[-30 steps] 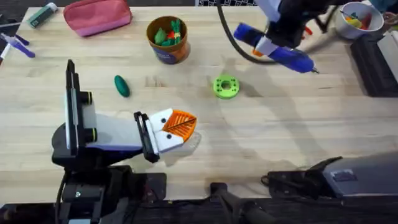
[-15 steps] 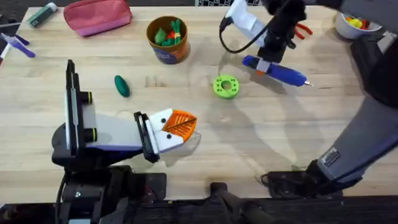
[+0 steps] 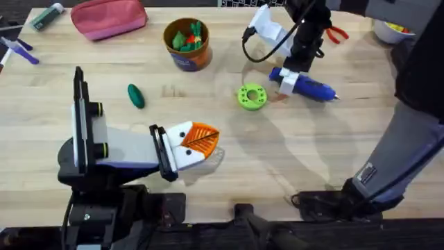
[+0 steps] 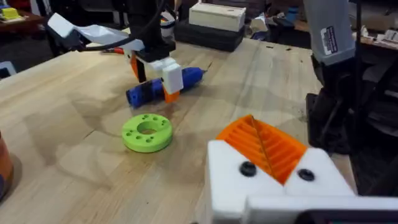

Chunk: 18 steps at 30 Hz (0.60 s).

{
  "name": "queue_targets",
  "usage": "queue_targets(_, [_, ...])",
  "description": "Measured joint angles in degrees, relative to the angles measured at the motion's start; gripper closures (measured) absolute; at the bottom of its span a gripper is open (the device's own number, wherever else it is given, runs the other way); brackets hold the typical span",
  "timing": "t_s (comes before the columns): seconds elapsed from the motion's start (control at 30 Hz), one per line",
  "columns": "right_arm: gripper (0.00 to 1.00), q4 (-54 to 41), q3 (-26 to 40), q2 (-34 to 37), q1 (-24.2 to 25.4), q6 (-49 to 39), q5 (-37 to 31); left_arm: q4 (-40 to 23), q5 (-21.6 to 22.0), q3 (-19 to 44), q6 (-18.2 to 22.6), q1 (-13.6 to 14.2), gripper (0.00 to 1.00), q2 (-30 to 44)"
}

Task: Pick up the gripper from the table and insert it into the empty holder that is missing its gripper. Then pick up a screw, insert it into the mounting hole, and use the screwdriver to tighten it. Finally, clean up the table by picking up the vegetable and placing it into the bucket.

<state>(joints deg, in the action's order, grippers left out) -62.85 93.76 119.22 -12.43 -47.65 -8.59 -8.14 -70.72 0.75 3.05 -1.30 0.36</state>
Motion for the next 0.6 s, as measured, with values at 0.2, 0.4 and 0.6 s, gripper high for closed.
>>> queue_targets(0.2, [0.011,-0.19,0.00,-1.26,0.00,3.39,-0.21,0.00,0.00,0.00,0.34,0.00,0.873,0.00])
queue_targets(0.4, [0.008,0.29,0.00,-11.36,-0.04,6.11,1.86,-0.02,0.00,0.00,0.11,0.00,0.026,0.00])
queue_targets(0.6, [0.010,2.11,0.47,-24.14,-0.06,13.73,8.87,0.02,0.04,0.00,0.07,0.00,0.008,0.00])
